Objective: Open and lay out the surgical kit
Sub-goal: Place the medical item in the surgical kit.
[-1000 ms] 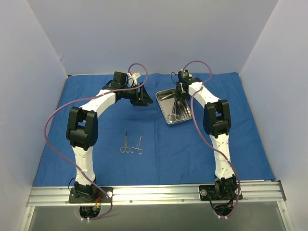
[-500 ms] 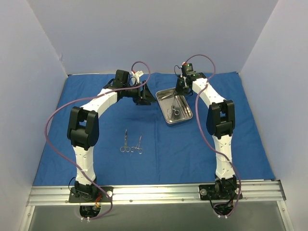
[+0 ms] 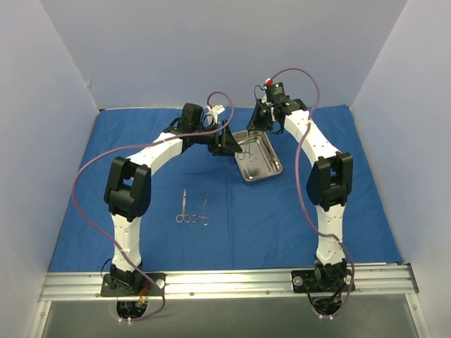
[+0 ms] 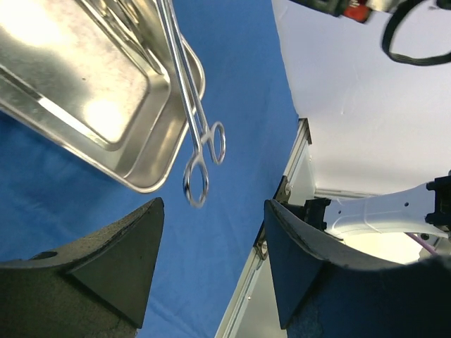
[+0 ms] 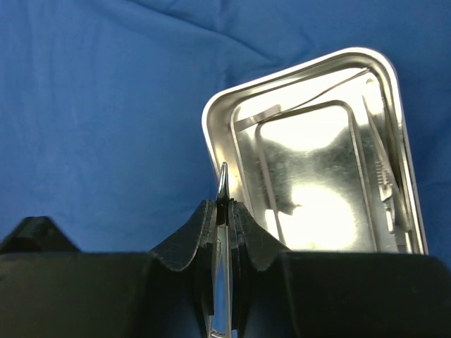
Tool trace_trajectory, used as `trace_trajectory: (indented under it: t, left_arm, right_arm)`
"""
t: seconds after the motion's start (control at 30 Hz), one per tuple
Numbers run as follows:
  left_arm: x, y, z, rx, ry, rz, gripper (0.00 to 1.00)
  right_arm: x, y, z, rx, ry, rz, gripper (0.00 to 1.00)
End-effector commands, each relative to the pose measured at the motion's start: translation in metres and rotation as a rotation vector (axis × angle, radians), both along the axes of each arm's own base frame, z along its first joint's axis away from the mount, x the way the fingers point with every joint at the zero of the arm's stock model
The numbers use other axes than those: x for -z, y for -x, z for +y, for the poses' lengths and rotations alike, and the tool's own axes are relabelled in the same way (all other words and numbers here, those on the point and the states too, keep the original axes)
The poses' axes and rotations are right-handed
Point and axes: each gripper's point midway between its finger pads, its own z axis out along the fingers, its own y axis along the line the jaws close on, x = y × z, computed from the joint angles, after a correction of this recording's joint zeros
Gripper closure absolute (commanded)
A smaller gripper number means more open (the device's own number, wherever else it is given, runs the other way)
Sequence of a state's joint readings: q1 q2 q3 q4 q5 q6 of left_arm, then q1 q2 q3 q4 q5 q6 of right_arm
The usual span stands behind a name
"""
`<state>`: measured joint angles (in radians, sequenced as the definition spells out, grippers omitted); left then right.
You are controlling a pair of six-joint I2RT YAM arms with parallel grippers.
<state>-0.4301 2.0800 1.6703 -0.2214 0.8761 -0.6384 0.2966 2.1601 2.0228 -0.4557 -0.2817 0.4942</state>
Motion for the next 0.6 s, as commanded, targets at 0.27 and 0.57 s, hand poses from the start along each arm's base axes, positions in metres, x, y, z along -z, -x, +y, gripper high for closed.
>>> trace_trajectory:
  t: [0.27, 0.57]
  left_arm:
    - [0.009, 0.001, -0.021, 0.024, 0.026, -0.002, 0.38]
    - [0.011, 0.006, -0.028, 0.034, 0.041, 0.026, 0.81]
  right_arm:
    - [-0.049, 0.022, 0.012, -0.034, -0.065, -0.041, 1.00]
    - [-0.050, 0.025, 0.016, -0.046, -0.079, -0.041, 1.00]
